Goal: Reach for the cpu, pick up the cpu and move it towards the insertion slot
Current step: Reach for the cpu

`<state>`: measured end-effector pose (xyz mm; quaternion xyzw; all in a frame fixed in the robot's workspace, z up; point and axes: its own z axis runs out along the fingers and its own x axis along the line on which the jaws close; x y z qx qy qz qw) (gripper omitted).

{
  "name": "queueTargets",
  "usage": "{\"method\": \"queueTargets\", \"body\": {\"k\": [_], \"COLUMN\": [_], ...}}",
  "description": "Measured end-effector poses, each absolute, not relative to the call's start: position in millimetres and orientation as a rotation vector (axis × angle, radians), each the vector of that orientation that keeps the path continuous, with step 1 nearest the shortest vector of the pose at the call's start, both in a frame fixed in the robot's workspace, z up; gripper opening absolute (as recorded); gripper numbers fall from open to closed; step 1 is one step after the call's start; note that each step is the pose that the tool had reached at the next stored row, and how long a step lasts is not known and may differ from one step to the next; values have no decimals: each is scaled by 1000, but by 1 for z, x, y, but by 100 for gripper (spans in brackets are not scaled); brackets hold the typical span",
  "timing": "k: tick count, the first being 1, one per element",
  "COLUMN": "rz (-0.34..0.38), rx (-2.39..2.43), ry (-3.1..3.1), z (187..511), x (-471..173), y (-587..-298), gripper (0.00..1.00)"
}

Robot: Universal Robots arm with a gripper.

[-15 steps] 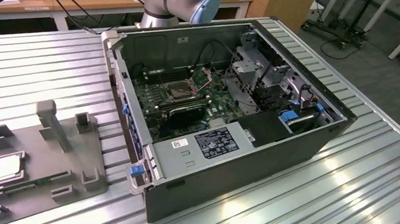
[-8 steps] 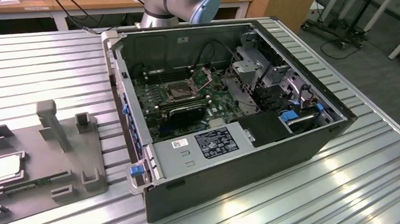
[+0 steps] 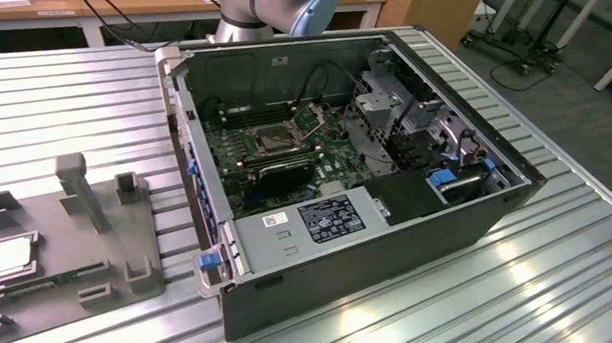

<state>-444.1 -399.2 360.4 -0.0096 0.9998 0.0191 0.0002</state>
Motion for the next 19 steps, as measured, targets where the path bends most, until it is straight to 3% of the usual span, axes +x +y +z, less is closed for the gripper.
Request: {"method": "queueTargets", "body": {"k": [17,19], "rz": [54,54], "rx": [-34,-34], "ry": [3137,3137], "z": [358,358], "x": [-450,-450], "y": [-403,-403], "gripper": [11,24]}}
